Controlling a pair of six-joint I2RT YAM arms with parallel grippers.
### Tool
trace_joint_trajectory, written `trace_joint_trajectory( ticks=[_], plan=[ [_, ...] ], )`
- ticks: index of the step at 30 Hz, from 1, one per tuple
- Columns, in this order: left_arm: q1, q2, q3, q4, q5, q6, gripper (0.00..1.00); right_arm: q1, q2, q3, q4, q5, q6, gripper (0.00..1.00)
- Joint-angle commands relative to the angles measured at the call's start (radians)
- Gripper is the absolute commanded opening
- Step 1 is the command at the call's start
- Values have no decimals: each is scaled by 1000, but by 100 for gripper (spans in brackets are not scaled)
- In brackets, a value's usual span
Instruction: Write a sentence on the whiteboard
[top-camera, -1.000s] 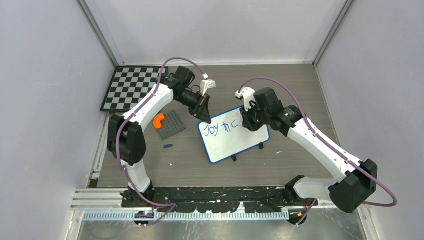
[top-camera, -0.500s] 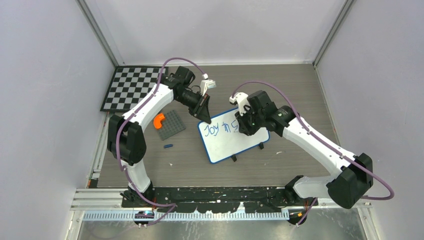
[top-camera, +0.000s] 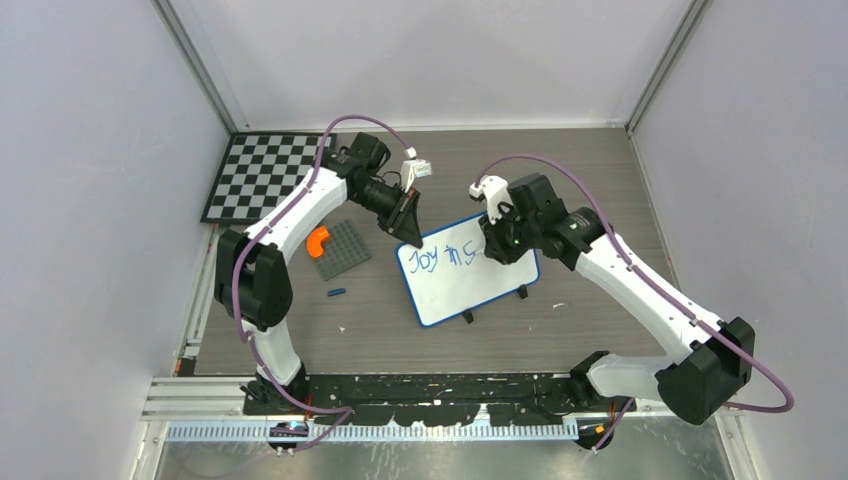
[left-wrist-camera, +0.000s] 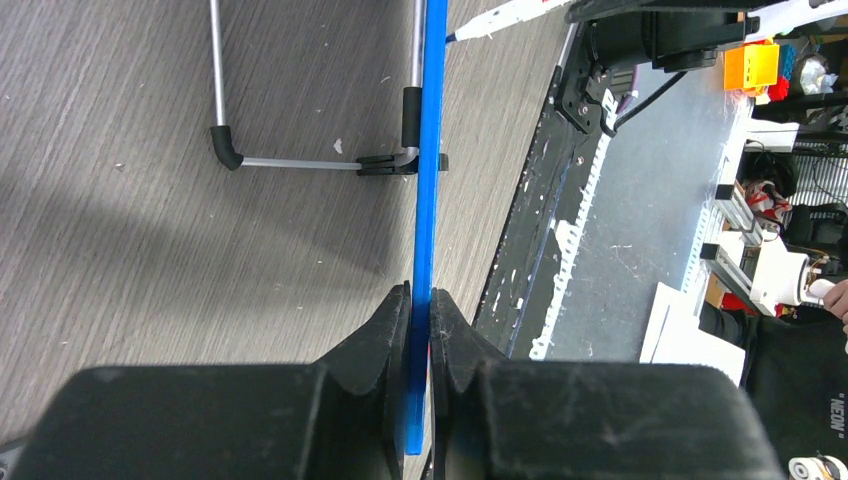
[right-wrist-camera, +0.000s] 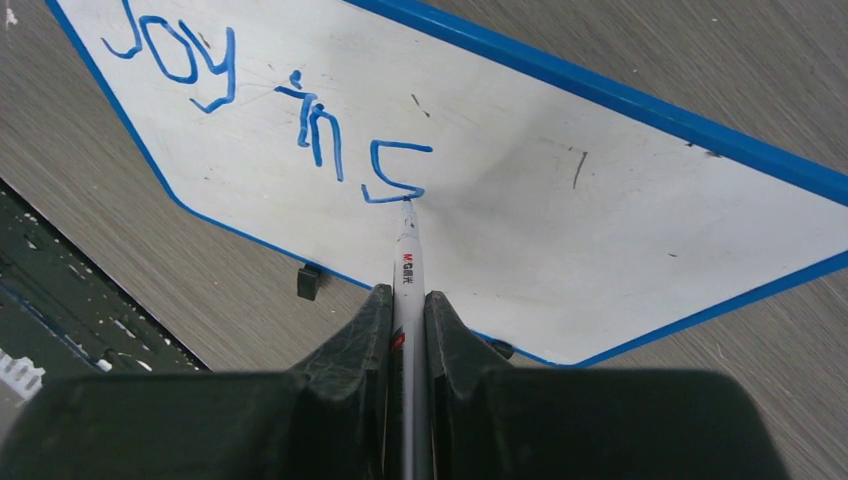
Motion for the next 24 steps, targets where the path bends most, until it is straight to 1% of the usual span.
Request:
trace_joint_trajectory(
  ticks=[1, 13, 24],
  plan=[
    [-27, 1, -11, -13, -27, 3, 0, -5, -22, 44, 8, 36, -27, 0],
    [-27, -1, -13, -12, -30, 5, 0, -5, 36, 62, 35, 98, -54, 0],
    [-27, 5, -9, -12, -30, 3, 0, -27, 27, 105, 32, 102, -54, 0]
  ],
)
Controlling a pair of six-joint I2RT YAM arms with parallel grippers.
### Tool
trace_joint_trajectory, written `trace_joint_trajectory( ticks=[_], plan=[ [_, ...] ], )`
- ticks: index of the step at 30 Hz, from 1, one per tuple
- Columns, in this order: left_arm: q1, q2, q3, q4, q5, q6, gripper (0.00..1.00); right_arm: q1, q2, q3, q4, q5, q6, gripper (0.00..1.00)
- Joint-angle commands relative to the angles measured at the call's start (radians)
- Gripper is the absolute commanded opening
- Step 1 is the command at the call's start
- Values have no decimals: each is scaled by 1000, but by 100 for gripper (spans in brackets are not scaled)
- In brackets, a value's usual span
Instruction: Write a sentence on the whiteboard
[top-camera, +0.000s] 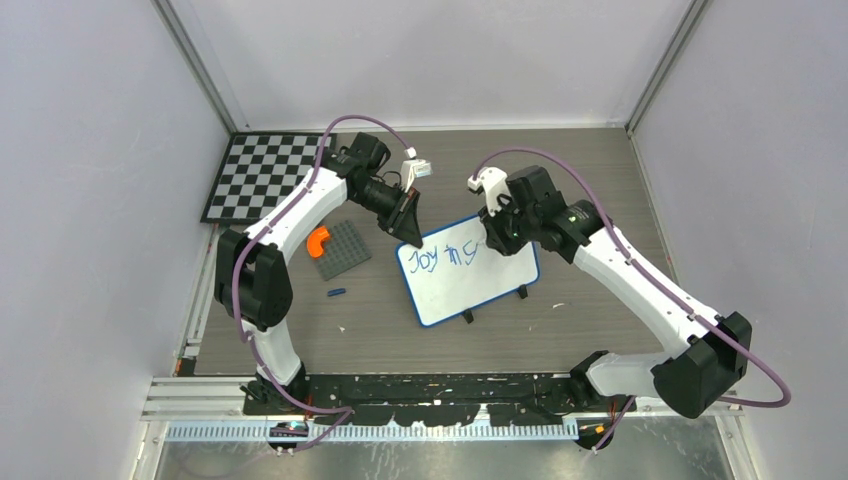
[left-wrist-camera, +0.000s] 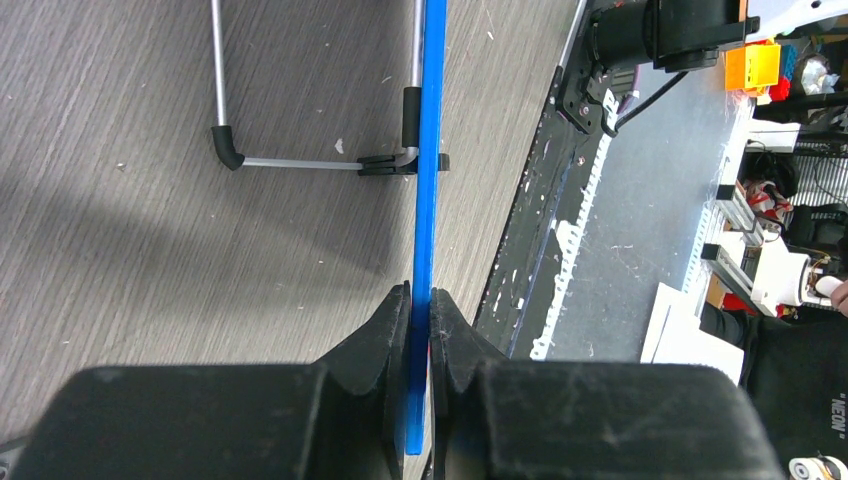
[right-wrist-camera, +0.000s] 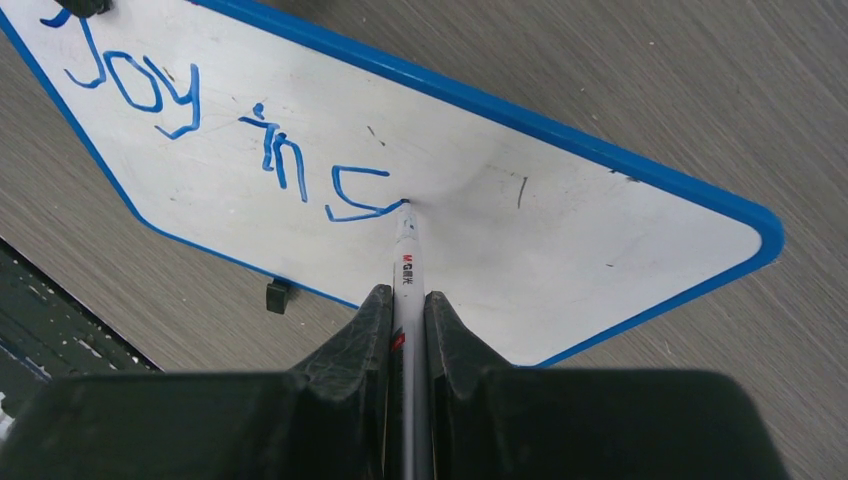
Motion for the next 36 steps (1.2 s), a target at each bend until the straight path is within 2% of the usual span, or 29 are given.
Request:
trace_joint_trajectory(
  ticks=[1, 17, 28, 36],
  plan=[
    [-28, 5, -8, -12, -30, 3, 0, -16, -3, 49, 46, 36, -16, 0],
    [-26, 7, -10, -11, -30, 1, 0, -23, -33, -54, 47, 36, -14, 0],
    [-27, 1, -12, -12, -33, 2, 0, -33, -8, 44, 40, 32, -16, 0],
    [-27, 1, -12, -14, -36, 4, 0, -43, -12, 16, 39, 33, -23, 0]
  ],
)
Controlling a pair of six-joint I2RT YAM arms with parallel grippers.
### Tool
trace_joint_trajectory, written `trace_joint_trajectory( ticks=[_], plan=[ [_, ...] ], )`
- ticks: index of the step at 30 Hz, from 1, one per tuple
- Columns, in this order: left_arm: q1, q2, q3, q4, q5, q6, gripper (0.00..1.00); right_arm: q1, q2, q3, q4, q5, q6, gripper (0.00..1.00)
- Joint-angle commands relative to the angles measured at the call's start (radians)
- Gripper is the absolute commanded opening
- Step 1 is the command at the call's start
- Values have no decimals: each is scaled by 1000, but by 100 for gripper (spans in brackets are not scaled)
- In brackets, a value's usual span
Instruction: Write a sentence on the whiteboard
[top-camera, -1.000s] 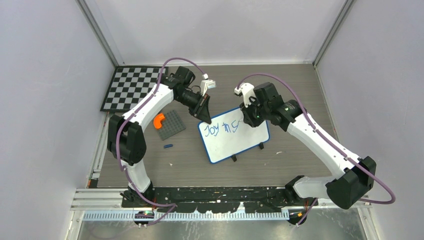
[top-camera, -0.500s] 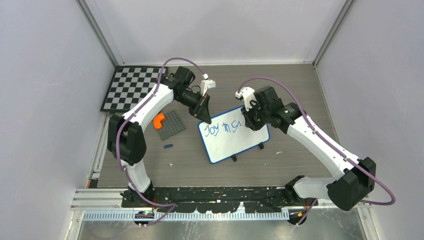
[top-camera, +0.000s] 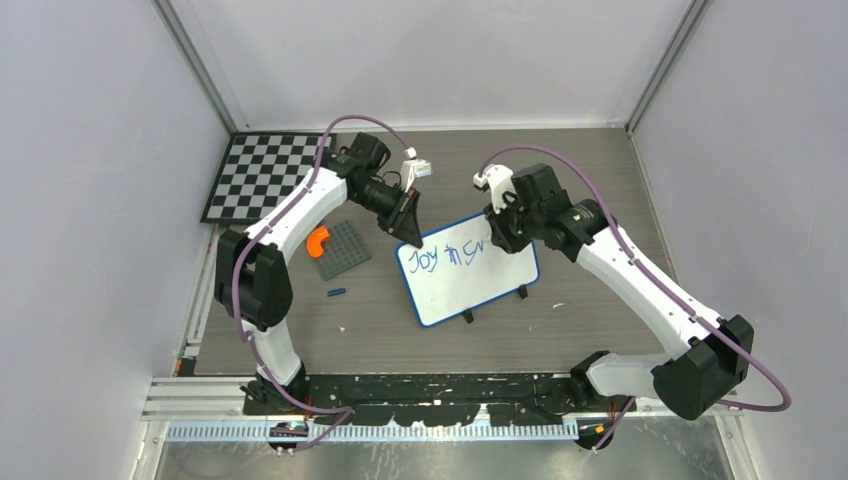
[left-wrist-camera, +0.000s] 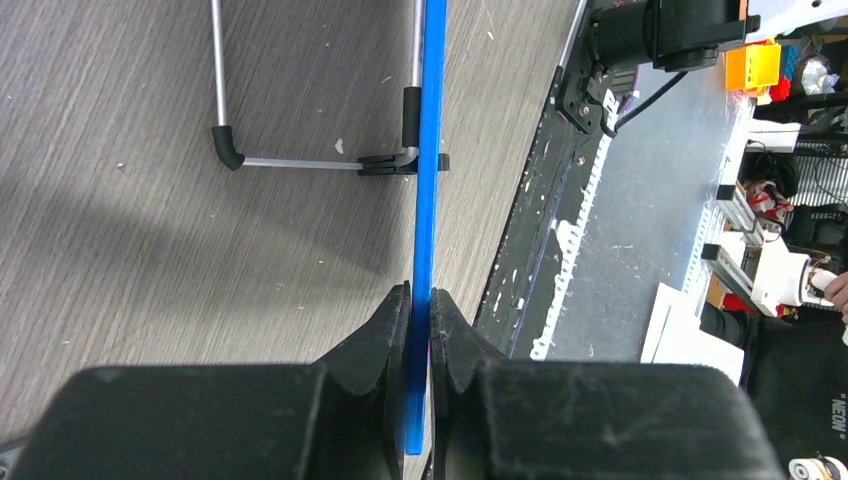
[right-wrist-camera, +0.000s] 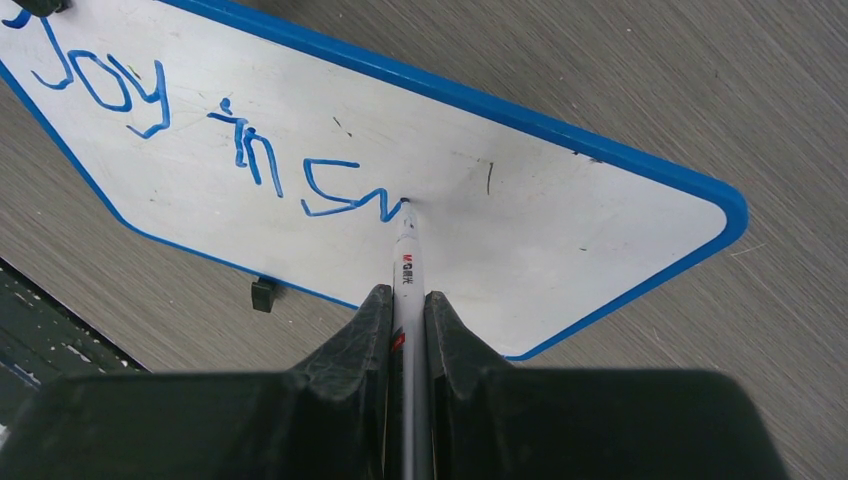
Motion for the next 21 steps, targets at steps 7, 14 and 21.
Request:
trace_joint_trajectory(
  ticks=[7, 14, 21],
  plan=[
    [-28, 3, -10, -14, -34, 5, 0, -13, -34, -60, 34, 37, -33, 0],
    [-27, 13, 6, -18, -28, 6, 0, -13, -41, -36, 13, 7, -28, 0],
    [-28, 12, 10, -22, -24, 5, 0, -52, -58, 45, -31, -52, 9, 0]
  ],
)
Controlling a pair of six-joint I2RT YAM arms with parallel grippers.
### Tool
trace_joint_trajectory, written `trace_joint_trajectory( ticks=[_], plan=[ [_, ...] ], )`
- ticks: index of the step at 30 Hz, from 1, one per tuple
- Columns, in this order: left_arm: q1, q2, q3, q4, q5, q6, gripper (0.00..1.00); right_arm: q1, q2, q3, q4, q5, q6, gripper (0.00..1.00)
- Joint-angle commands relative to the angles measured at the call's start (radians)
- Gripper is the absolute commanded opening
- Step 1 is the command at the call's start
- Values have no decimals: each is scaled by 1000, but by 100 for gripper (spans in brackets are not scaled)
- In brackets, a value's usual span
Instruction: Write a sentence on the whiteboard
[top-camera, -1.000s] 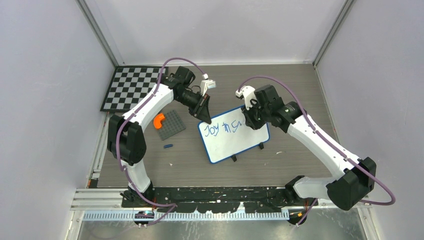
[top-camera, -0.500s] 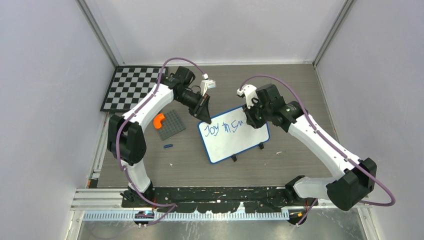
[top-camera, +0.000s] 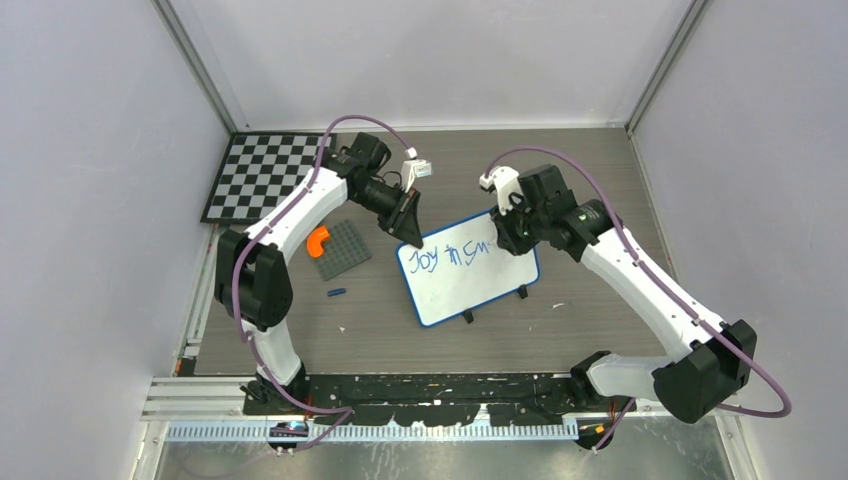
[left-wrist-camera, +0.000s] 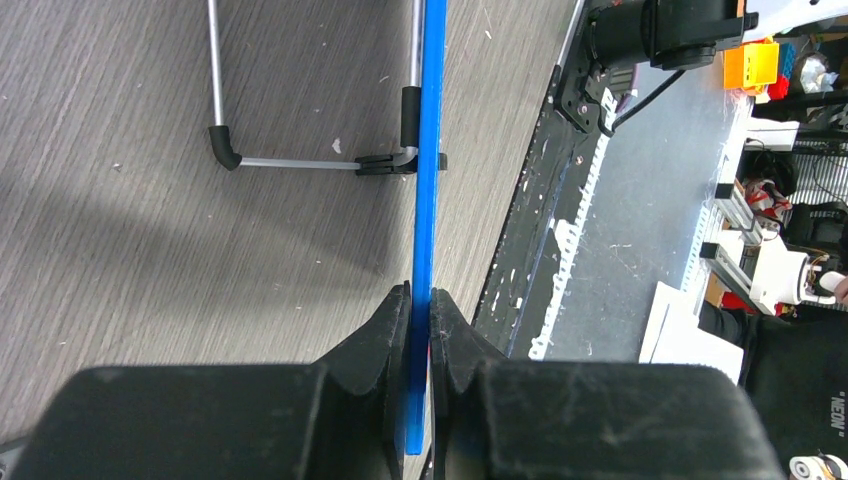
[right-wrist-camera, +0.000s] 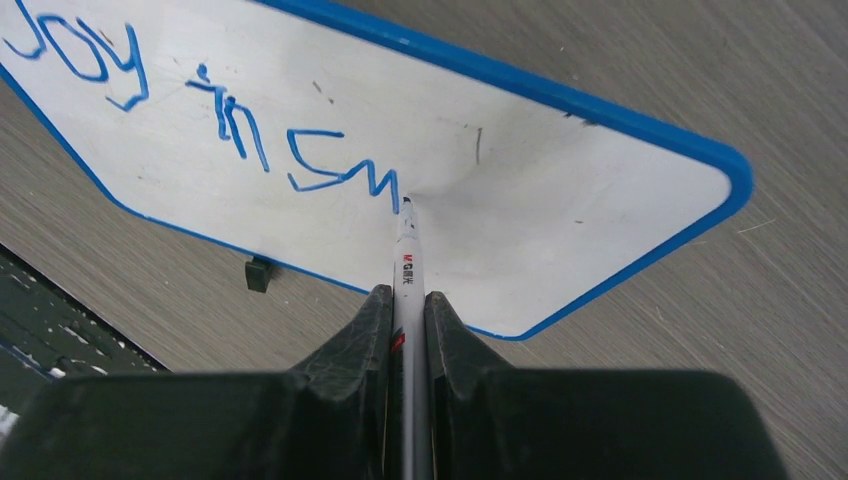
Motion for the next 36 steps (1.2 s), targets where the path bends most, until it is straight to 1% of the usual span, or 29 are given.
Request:
trace_joint_trajectory(
  ticks=[1, 14, 22, 29, 36],
  plan=[
    [-26, 11, 7, -18, -25, 5, 0, -34, -43, 74, 6, -34, 25, 0],
    [-26, 4, 2, -14, -28, 4, 0, -42, -5, 60, 45, 2, 13, 0],
    [-24, 4, -2, -12, -28, 4, 0, -40, 13, 79, 56, -40, 30, 0],
    [-24, 4, -6, -9, -28, 4, 0, -34, 14, 57, 60, -64, 19, 0],
    [-25, 4, -5, -11, -28, 5, 0, -35, 19, 19, 46, -22, -22, 0]
  ],
)
